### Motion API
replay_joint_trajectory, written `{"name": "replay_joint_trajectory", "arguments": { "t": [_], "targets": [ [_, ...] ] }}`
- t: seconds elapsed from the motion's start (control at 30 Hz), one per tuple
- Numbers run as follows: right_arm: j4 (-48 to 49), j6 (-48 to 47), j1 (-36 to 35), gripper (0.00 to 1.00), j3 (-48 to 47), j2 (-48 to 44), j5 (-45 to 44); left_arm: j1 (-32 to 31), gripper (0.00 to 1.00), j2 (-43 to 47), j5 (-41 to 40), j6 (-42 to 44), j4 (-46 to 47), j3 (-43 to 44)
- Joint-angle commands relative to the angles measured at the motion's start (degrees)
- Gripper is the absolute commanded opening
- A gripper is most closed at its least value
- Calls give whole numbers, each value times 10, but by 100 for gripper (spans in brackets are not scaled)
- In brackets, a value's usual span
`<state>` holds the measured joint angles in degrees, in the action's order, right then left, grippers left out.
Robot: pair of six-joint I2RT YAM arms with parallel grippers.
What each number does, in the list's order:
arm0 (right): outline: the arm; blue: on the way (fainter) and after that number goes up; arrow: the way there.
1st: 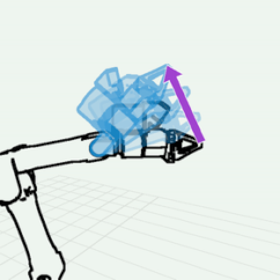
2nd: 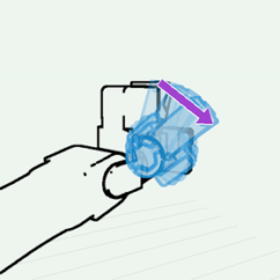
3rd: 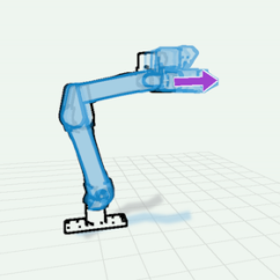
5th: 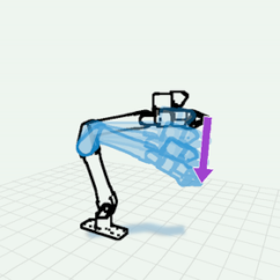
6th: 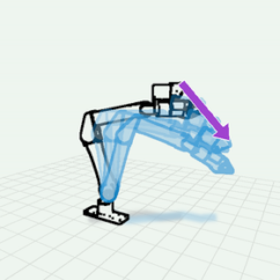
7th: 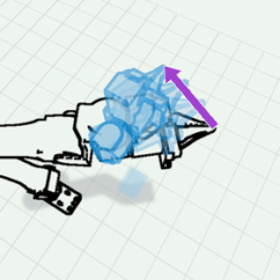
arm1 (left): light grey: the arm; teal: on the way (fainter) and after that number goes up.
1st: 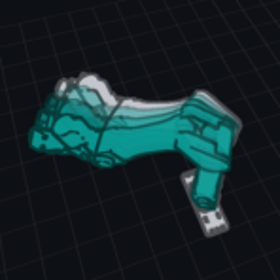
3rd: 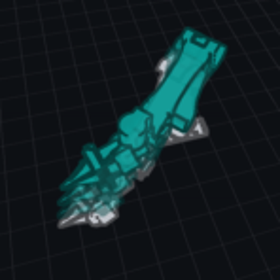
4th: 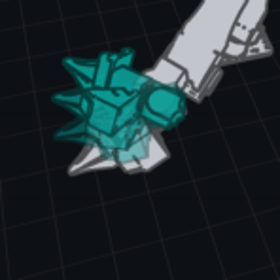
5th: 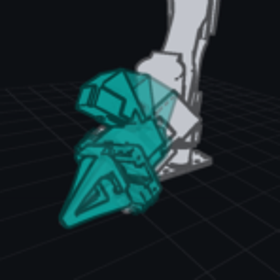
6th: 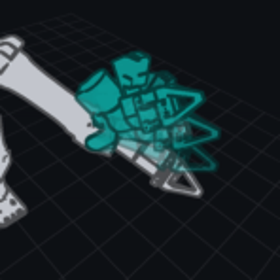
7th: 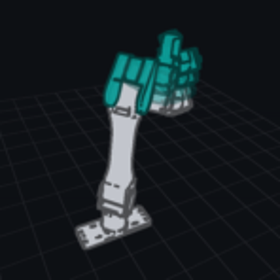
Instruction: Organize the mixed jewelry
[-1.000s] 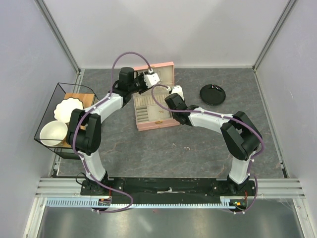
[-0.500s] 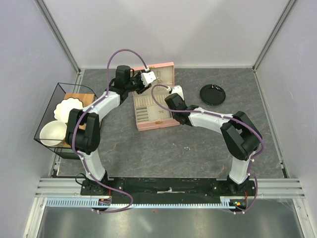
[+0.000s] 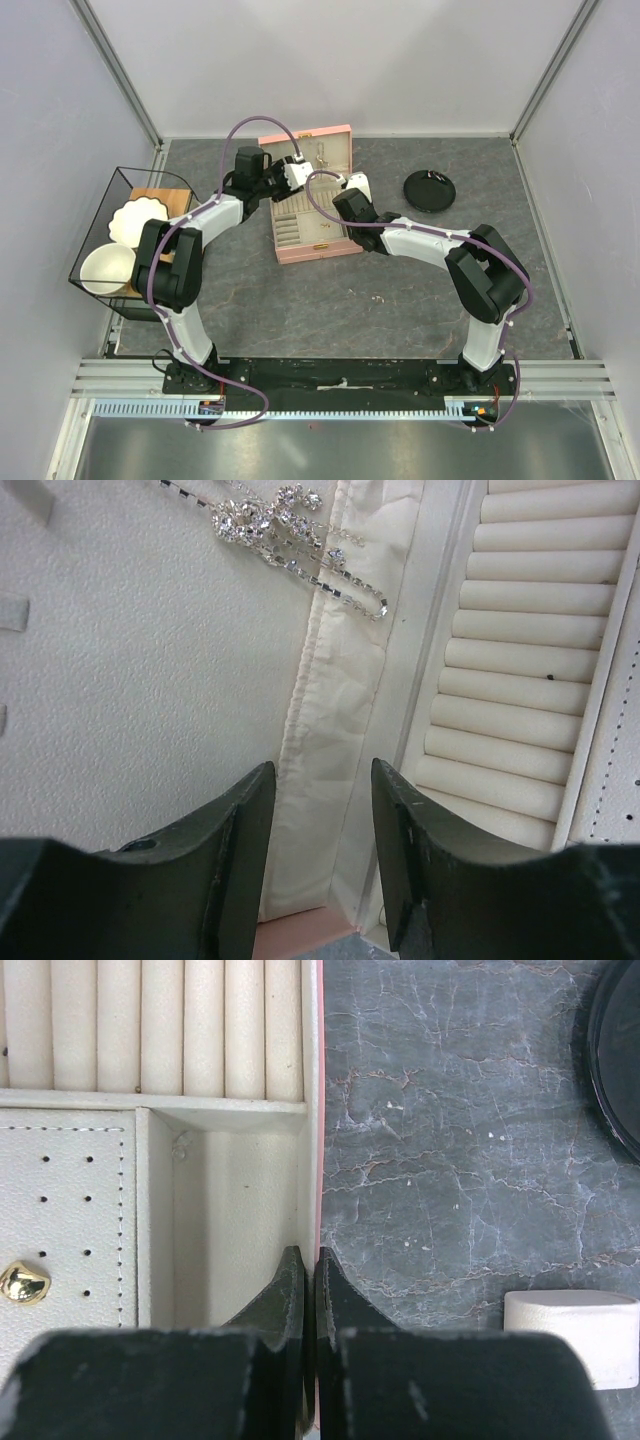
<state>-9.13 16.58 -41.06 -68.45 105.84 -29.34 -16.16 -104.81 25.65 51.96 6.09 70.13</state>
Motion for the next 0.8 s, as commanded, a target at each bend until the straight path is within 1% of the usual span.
{"name": "replay_joint_trajectory", "arguments": {
  "t": [0.0, 0.17, 0.53, 0.63, 0.77],
  "targets": [
    [-11, -7, -14, 0, 21, 17, 24, 6, 52, 10, -46, 34, 74, -6],
    [-7, -5, -14, 0, 23, 20, 26, 4, 52, 21, -46, 38, 98, -28],
    [-1, -2, -15, 0, 25, 24, 34, 4, 52, 103, -5, 35, 110, -90],
    [1, -1, -15, 0, 26, 25, 37, 4, 52, 109, -2, 38, 110, -93],
    [1, -1, -16, 0, 26, 25, 37, 4, 52, 93, -6, 45, 109, -81]
  ]
}}
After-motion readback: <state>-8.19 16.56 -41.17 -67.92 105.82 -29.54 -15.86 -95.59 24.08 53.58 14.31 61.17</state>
